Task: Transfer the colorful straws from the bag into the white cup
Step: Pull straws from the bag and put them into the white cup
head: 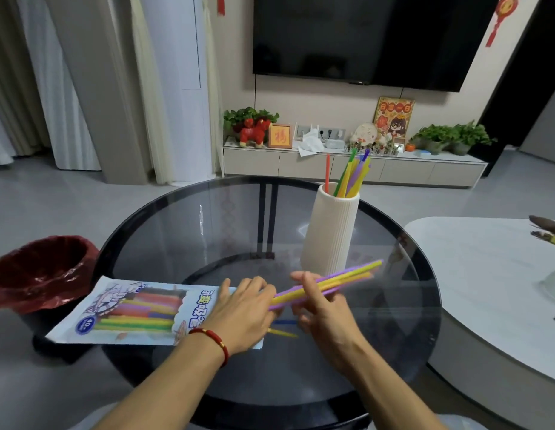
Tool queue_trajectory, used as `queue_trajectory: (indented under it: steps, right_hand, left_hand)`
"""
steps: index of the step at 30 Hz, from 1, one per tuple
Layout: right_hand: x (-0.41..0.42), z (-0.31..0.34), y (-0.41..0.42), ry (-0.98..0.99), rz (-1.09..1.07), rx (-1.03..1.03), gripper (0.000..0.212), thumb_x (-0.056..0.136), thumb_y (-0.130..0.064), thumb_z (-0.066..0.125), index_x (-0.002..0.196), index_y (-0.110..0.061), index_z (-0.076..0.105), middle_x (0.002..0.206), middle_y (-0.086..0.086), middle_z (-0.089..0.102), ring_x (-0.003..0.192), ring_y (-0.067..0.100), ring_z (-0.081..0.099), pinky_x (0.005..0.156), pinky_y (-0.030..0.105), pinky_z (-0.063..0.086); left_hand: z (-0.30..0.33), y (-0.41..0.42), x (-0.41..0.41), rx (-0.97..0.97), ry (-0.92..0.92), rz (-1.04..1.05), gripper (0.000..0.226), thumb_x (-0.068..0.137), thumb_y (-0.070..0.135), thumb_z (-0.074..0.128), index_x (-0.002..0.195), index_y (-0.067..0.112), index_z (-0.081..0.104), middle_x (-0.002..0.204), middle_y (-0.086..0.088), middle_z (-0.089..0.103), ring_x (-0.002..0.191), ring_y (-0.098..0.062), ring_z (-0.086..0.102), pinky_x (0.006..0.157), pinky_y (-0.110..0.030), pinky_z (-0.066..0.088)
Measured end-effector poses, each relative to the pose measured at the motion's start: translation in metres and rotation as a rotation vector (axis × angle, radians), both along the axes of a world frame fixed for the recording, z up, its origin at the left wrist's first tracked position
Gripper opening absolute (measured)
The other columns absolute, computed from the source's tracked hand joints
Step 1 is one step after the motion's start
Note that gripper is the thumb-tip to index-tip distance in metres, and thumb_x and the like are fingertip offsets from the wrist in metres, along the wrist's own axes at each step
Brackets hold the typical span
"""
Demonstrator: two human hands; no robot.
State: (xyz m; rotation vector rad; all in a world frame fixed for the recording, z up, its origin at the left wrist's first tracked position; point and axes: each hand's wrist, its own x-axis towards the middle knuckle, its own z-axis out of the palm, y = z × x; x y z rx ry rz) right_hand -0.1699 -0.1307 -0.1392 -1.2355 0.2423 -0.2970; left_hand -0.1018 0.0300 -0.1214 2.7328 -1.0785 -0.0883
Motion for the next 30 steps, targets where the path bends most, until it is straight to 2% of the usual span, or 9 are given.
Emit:
queue_trajectory:
  steps: [2,5,8,11,14,18,21,25,30]
  right_hand:
    - [0.002,-0.005,0.001,0.023,-0.099,-0.101,0.035,0.09,-0.036,0.077,0.084,-0.002,0.075,0.06,0.013,0.061,0.044,0.017,0.052,0.043,0.025,0.042]
    - [-0.002,0.008,-0.024,0.063,-0.231,-0.213,0.032,0.099,-0.013,0.066,0.072,0.003,0.073,0.058,0.022,0.065,0.04,0.021,0.056,0.037,0.026,0.047]
    - [-0.012,0.048,-0.061,0.0,-0.315,-0.427,0.035,0.1,-0.019,0.068,0.077,0.006,0.075,0.056,0.016,0.07,0.042,0.021,0.062,0.039,0.026,0.051]
    - [-0.018,0.095,-0.084,-0.046,-0.39,-0.722,0.035,0.1,-0.028,0.069,0.076,-0.004,0.077,0.055,0.013,0.071,0.041,0.021,0.065,0.043,0.023,0.054]
    - [-0.015,0.117,-0.091,0.015,-0.38,-0.928,0.035,0.1,-0.035,0.067,0.075,-0.012,0.076,0.048,0.006,0.068,0.035,0.015,0.062,0.039,0.021,0.051]
    - [-0.006,0.1,-0.079,0.137,-0.304,-1.139,0.032,0.098,-0.03,0.067,0.079,-0.005,0.074,0.061,0.014,0.072,0.045,0.028,0.07,0.043,0.038,0.061]
    - [-0.001,0.084,-0.076,0.153,-0.27,-1.177,0.034,0.096,-0.027,0.068,0.083,0.003,0.073,0.069,0.017,0.073,0.05,0.031,0.072,0.048,0.046,0.064]
    - [0.002,0.08,-0.081,0.082,-0.317,-1.174,0.04,0.095,-0.036,0.069,0.078,-0.001,0.075,0.059,0.008,0.071,0.045,0.02,0.07,0.048,0.037,0.063]
    - [-0.001,0.067,-0.077,0.197,-0.195,-1.161,0.034,0.1,-0.034,0.067,0.095,-0.001,0.071,0.066,0.006,0.069,0.049,0.018,0.072,0.047,0.028,0.063]
  left_hand:
    - [0.0,-0.005,-0.005,-0.016,0.012,-0.027,0.019,0.1,0.043,0.037,0.107,0.028,0.047,0.122,0.005,0.047,0.12,-0.019,0.044,0.115,-0.056,0.019]
    - [-0.003,-0.002,-0.003,0.041,0.032,-0.015,0.019,0.097,0.042,0.043,0.108,0.027,0.048,0.123,0.004,0.046,0.121,-0.02,0.043,0.116,-0.06,0.018]
    - [-0.005,0.0,0.003,0.047,0.063,0.012,0.019,0.097,0.047,0.043,0.104,0.029,0.047,0.121,0.004,0.046,0.121,-0.02,0.044,0.115,-0.062,0.018]
    - [-0.008,-0.003,0.003,0.059,0.055,0.015,0.02,0.099,0.049,0.041,0.105,0.031,0.049,0.121,0.003,0.046,0.122,-0.021,0.043,0.114,-0.064,0.018]
    - [-0.009,-0.01,0.001,0.061,0.012,0.018,0.027,0.099,0.049,0.041,0.115,0.029,0.047,0.126,0.0,0.047,0.125,-0.026,0.042,0.113,-0.064,0.019]
    - [-0.004,-0.015,-0.003,0.003,-0.03,-0.009,0.033,0.098,0.045,0.042,0.124,0.026,0.047,0.132,-0.002,0.043,0.13,-0.027,0.036,0.114,-0.064,0.019]
    - [0.0,-0.015,-0.007,-0.022,-0.033,-0.026,0.035,0.098,0.039,0.042,0.13,0.025,0.046,0.136,-0.002,0.042,0.134,-0.026,0.032,0.115,-0.066,0.017]
    - [0.005,-0.018,-0.009,-0.074,-0.073,-0.013,0.038,0.096,0.037,0.045,0.132,0.025,0.044,0.134,-0.001,0.042,0.133,-0.026,0.032,0.115,-0.064,0.019]
    - [0.015,-0.029,-0.013,-0.237,-0.119,0.031,0.037,0.094,0.033,0.048,0.13,0.026,0.047,0.128,0.001,0.049,0.126,-0.023,0.04,0.109,-0.047,0.033]
